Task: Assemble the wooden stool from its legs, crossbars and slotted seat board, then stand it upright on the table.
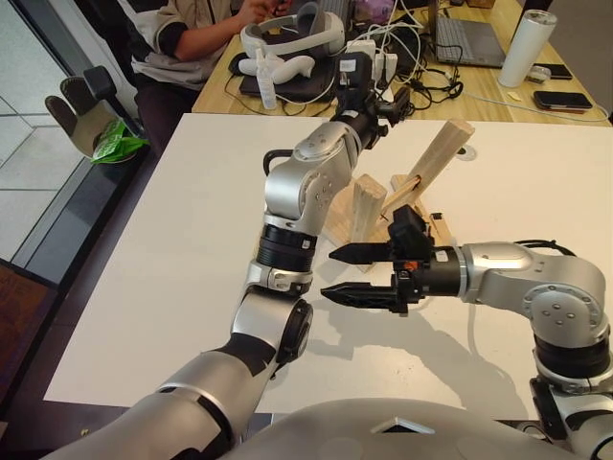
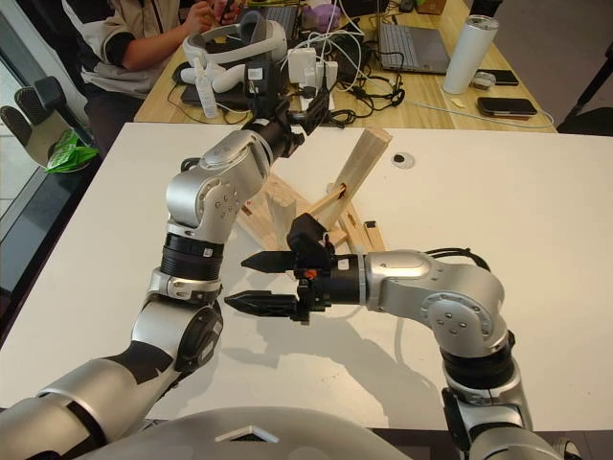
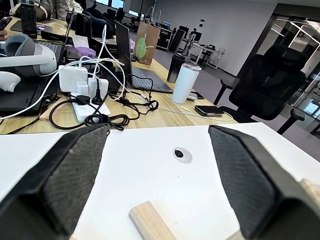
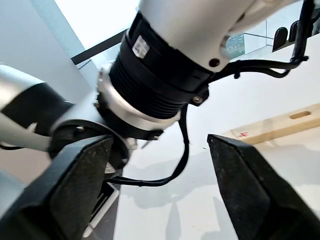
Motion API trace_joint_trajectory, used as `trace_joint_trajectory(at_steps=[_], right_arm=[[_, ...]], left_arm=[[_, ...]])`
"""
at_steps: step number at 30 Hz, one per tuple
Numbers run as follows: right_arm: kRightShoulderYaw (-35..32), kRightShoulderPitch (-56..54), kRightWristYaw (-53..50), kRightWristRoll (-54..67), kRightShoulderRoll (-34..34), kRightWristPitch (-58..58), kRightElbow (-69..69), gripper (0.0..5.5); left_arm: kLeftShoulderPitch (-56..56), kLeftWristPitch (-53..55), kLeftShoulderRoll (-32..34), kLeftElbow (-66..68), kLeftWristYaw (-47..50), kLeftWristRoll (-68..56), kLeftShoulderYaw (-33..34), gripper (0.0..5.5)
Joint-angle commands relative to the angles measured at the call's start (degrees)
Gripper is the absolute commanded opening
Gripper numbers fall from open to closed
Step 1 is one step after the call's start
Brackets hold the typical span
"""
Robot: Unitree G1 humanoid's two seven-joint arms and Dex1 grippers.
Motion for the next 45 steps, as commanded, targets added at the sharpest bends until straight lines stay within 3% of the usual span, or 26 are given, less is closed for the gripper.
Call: trace_joint_trajectory(at_steps=[1, 5, 9, 14, 21, 26, 29, 39, 45], right_arm=[[7.9, -2.6, -8.6, -11.5, 0.8, -0.5, -0.8, 3.53], [13.0, -4.2, -11.4, -20.6, -0.1, -3.2, -2.3, 3.53], [18.3, -7.4, -11.5, -30.0, -2.2, -7.0, -1.9, 3.53], [24.3, -10.4, -10.2, -43.0, -7.7, -13.0, 0.5, 3.53], [24.0, -11.3, -6.0, -48.9, -9.0, -14.6, 2.1, 3.53], [21.8, -9.9, -3.7, -51.3, -11.5, -14.8, 2.0, 3.53], [20.9, -9.3, -2.7, -52.4, -12.3, -15.2, 2.4, 3.53], [18.0, -8.8, -1.8, -56.1, -12.3, -17.9, 7.2, 3.53], [13.4, -9.9, -1.3, -60.4, -15.2, -25.4, 19.0, 3.53]], left_arm=[[-4.9, -3.7, 4.1, 4.2, -5.2, 4.4, -2.8, 3.68], [-4.5, -9.9, 16.3, 13.9, -16.2, 11.7, -7.2, 3.68], [-7.5, -20.5, 22.2, 29.6, -24.8, 20.1, -13.1, 3.68], [-12.1, -29.5, 18.7, 43.7, -28.2, 23.2, -13.9, 3.68], [-13.6, -39.6, 12.1, 54.2, -32.0, 31.0, -19.6, 3.68], [-11.3, -45.2, 17.0, 57.2, -32.2, 43.2, -28.9, 3.68], [-11.2, -45.6, 20.2, 58.3, -31.4, 46.7, -30.6, 3.68], [-5.7, -43.7, 21.9, 52.5, -39.2, 43.1, -26.2, 3.68], [11.1, -27.1, 24.6, 14.0, -52.1, 35.5, -24.3, 3.68]])
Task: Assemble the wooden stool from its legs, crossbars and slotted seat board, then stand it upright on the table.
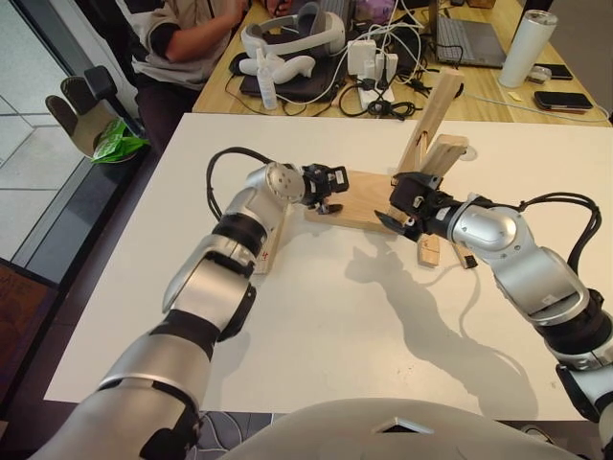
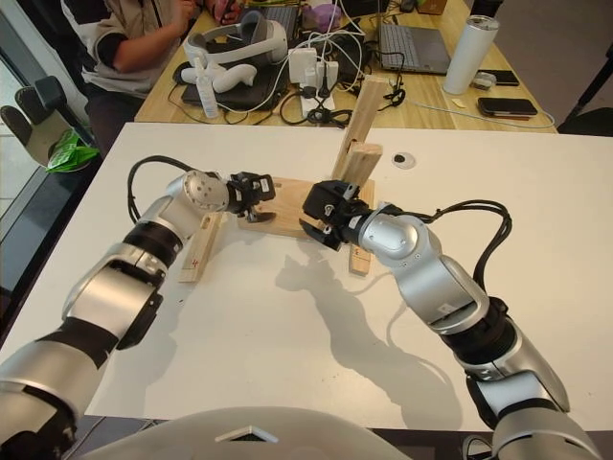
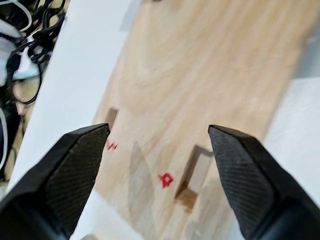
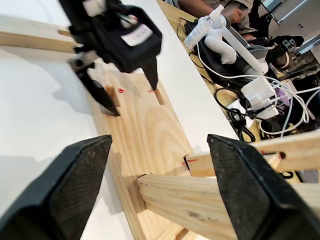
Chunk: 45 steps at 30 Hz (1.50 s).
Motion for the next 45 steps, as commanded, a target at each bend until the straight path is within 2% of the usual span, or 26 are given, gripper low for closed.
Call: trace_joint_trajectory(at_steps=[1, 4, 7, 10, 12, 14, 16, 20, 23, 26, 28, 31, 36, 42, 45], right_arm=[[-3.5, -1.2, 0.4, -3.2, -2.2, -5.2, 7.9, 3.53], [-4.8, -0.3, 0.7, -4.5, -2.6, -9.0, 12.4, 3.53], [-5.9, 1.2, 2.3, -3.7, -1.6, -10.2, 13.2, 3.53], [-7.2, 2.3, 4.6, -1.2, 0.4, -8.4, 11.4, 3.53], [-10.0, 2.5, 7.0, 4.9, 3.7, -2.6, 8.0, 3.53], [-14.3, 2.2, 7.0, 12.2, 8.7, 7.9, 3.8, 3.53], [-19.8, 1.9, 2.3, 17.1, 16.9, 22.6, -0.6, 3.53], [-29.3, 0.2, -8.6, 13.9, 34.3, 44.3, -5.8, 3.53], [-38.8, -1.2, -18.0, 9.3, 48.0, 49.6, -5.9, 3.53], [-52.9, -6.7, -29.6, 2.1, 62.0, 49.7, -6.5, 3.53], [-63.1, -12.4, -35.4, -0.3, 67.2, 49.7, -7.2, 3.53], [-73.5, -17.7, -40.7, 0.4, 70.0, 48.5, -6.0, 3.53], [-81.5, -20.7, -47.0, 8.1, 72.4, 42.8, -0.3, 3.53], [-81.6, -20.5, -52.5, 16.6, 70.0, 36.0, 7.6, 3.53], [-77.9, -19.6, -54.5, 20.1, 68.9, 34.4, 9.5, 3.53]], left_arm=[[12.3, 13.9, 3.0, -25.7, -7.1, -3.7, 0.5, 3.68], [18.5, 22.8, 5.1, -39.9, -9.4, -5.0, 1.0, 3.68], [22.7, 34.0, 4.0, -52.2, -9.6, -9.1, 2.5, 3.68], [23.8, 43.4, 1.2, -59.7, -8.4, -14.1, 4.1, 3.68], [20.8, 46.3, -1.1, -58.4, -4.4, -15.9, 7.6, 3.68], [14.9, 44.7, -2.0, -50.0, 2.4, -15.1, 11.9, 3.68], [7.1, 39.9, -1.6, -35.3, 8.4, -14.1, 14.9, 3.68], [-3.6, 30.2, -2.1, -9.4, 11.7, -12.8, 14.3, 3.68], [-8.1, 23.6, -4.4, 5.5, 12.5, -11.0, 12.1, 3.68], [-11.3, 20.7, -6.6, 15.6, 13.1, -10.8, 12.5, 3.68], [-12.6, 20.2, -7.7, 19.8, 12.9, -11.5, 13.4, 3.68], [-13.0, 19.9, -8.3, 23.2, 13.4, -12.0, 14.3, 3.68], [-12.1, 21.4, -8.4, 24.2, 9.1, -12.8, 14.4, 3.68], [-8.9, 27.3, -6.8, 18.2, -4.4, -14.0, 11.8, 3.68], [-4.8, 35.7, -4.7, 5.5, -11.6, -16.6, 10.3, 3.68]])
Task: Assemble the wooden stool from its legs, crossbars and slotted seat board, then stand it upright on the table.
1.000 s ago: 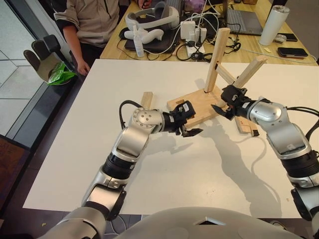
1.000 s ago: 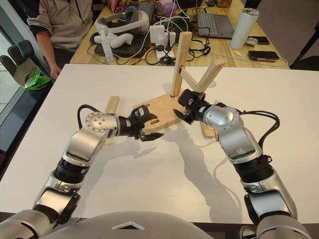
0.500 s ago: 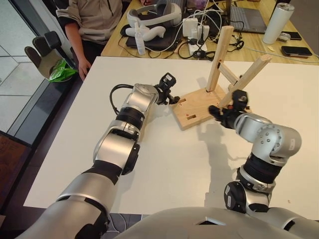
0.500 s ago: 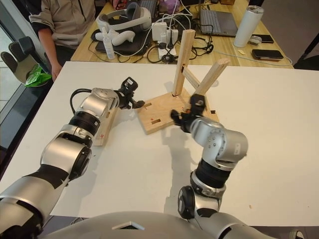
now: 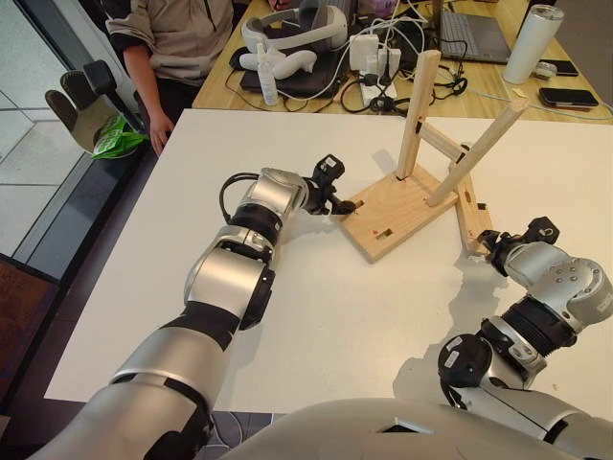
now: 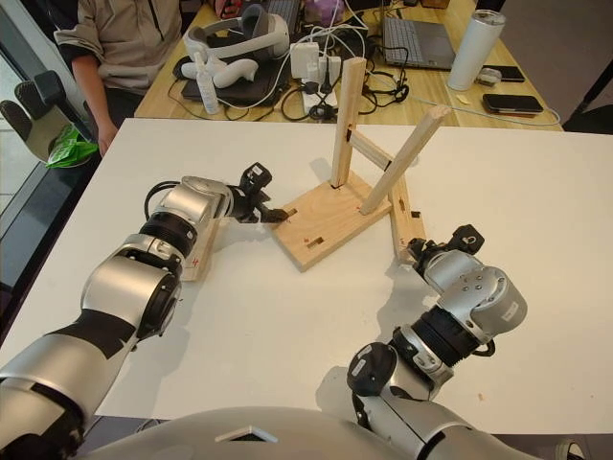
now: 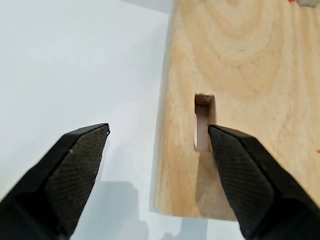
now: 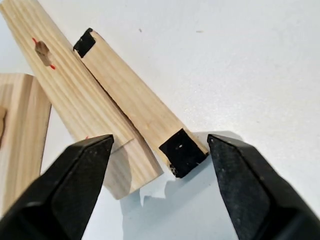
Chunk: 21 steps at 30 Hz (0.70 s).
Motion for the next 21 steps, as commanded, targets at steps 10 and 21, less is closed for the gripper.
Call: trace_joint_trajectory(at_steps=[10, 21], right_arm=[[11.9, -9.8, -7.8, 9.6, 20.6, 1.0, 0.1, 3.53], [30.6, -7.8, 0.1, 12.0, 8.1, -2.2, 0.1, 3.53]], left_arm=[[26.2, 45.2, 3.4, -71.1, -10.3, -14.5, -5.2, 3.68], [28.4, 53.3, 0.4, -83.6, 3.0, -17.5, 4.5, 3.68]])
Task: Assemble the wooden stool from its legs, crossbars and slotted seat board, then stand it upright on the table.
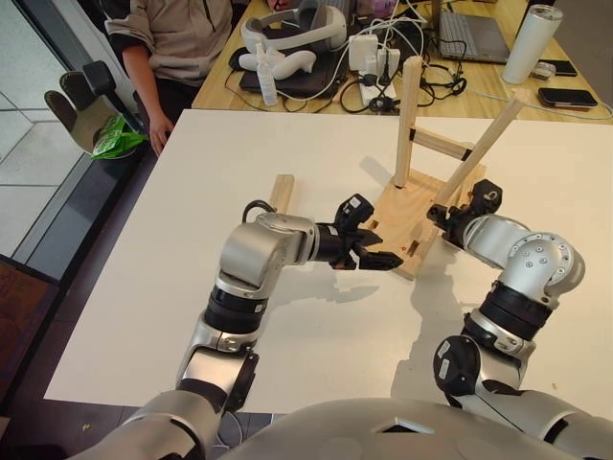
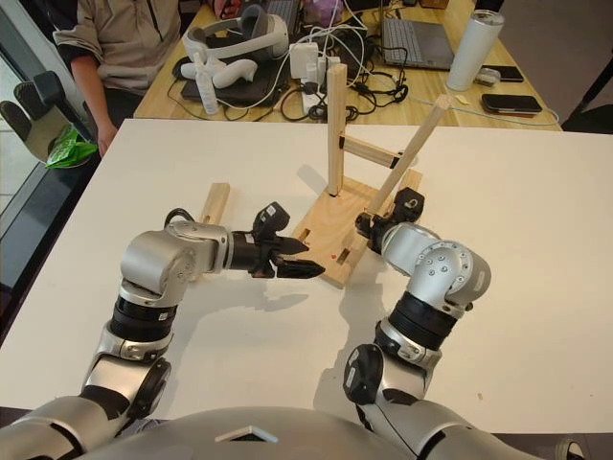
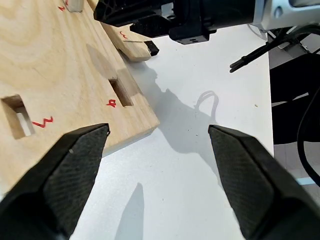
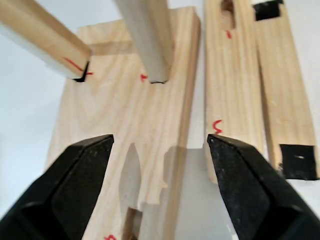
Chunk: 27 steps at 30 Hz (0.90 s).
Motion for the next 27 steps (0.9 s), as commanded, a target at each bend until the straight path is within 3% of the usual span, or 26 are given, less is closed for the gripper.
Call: trace_joint_trajectory(at_steps=[1, 7, 12, 14, 19, 23, 27], right_arm=[[9.9, -8.3, 4.1, -0.1, 5.7, -7.1, 1.8, 3.53], [22.0, -8.8, 9.7, -6.7, -5.6, -19.5, 2.8, 3.53], [33.5, -11.0, 17.7, -19.4, -16.3, -43.7, 1.0, 3.53], [31.8, -12.9, 17.1, -24.2, -20.0, -52.4, 6.5, 3.53], [18.8, -19.9, 6.9, -29.6, -28.6, -68.5, 30.0, 3.53], [9.3, -22.3, 1.1, -25.8, -29.5, -72.4, 46.0, 3.53], [1.0, -24.7, 3.8, -15.3, -26.1, -71.3, 59.0, 3.53]], left_arm=[[-2.3, 0.9, -0.6, -1.6, 6.7, -0.9, 4.8, 3.68], [-3.4, -2.6, 1.7, 0.3, 11.1, -2.4, 6.0, 3.68], [-4.8, -12.2, 1.2, 4.8, 20.2, 0.9, 9.3, 3.68], [-5.8, -20.7, 0.0, 7.9, 27.3, 4.5, 10.6, 3.68], [-7.3, -38.3, -2.2, 10.4, 38.3, 9.2, 12.9, 3.68], [-9.2, -45.1, -3.2, 12.9, 43.3, 9.4, 15.2, 3.68], [-10.6, -47.0, -3.7, 15.3, 45.5, 8.8, 16.3, 3.68]])
